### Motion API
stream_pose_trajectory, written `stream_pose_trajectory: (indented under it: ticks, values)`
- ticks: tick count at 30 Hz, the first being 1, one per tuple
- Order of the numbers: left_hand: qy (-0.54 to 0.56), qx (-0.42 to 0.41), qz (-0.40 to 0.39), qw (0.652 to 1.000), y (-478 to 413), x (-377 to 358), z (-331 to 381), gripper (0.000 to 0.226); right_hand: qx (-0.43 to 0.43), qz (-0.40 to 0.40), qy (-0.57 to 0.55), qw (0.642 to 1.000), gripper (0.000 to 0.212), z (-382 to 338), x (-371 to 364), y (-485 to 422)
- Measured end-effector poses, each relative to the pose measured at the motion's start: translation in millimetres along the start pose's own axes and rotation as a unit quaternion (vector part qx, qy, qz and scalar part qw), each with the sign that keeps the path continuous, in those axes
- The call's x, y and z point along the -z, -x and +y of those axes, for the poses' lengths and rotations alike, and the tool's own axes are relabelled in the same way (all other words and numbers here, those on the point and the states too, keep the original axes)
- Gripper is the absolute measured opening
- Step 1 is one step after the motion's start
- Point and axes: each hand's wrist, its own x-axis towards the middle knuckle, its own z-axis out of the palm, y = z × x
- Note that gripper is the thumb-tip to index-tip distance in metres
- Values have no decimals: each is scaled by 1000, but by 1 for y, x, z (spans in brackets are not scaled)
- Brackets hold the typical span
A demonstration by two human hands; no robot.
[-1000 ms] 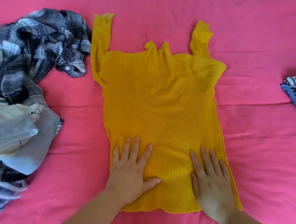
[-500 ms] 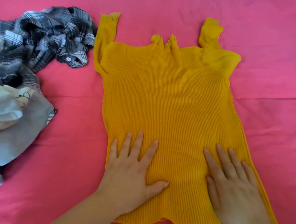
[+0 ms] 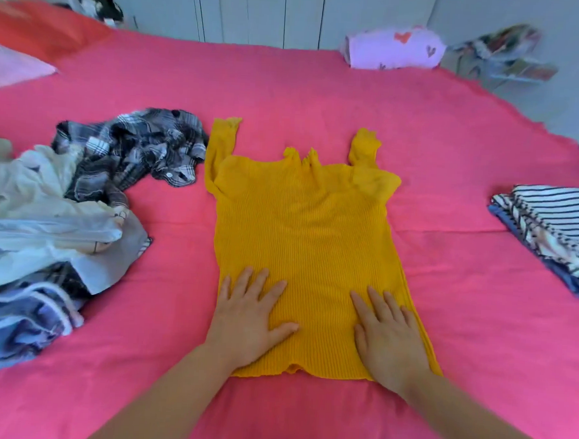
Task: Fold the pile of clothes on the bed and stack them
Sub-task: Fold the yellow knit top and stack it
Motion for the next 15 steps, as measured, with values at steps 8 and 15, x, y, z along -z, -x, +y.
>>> stream_pose_trajectory:
  ticks: [8,15]
  values:
    - [365,346,79,861,33,37,2,39,-62,-39,-141,987,52,25,38,28]
    - [765,389,121,499,37,41,2,20,-85,-53,-171,980,65,35,28,36]
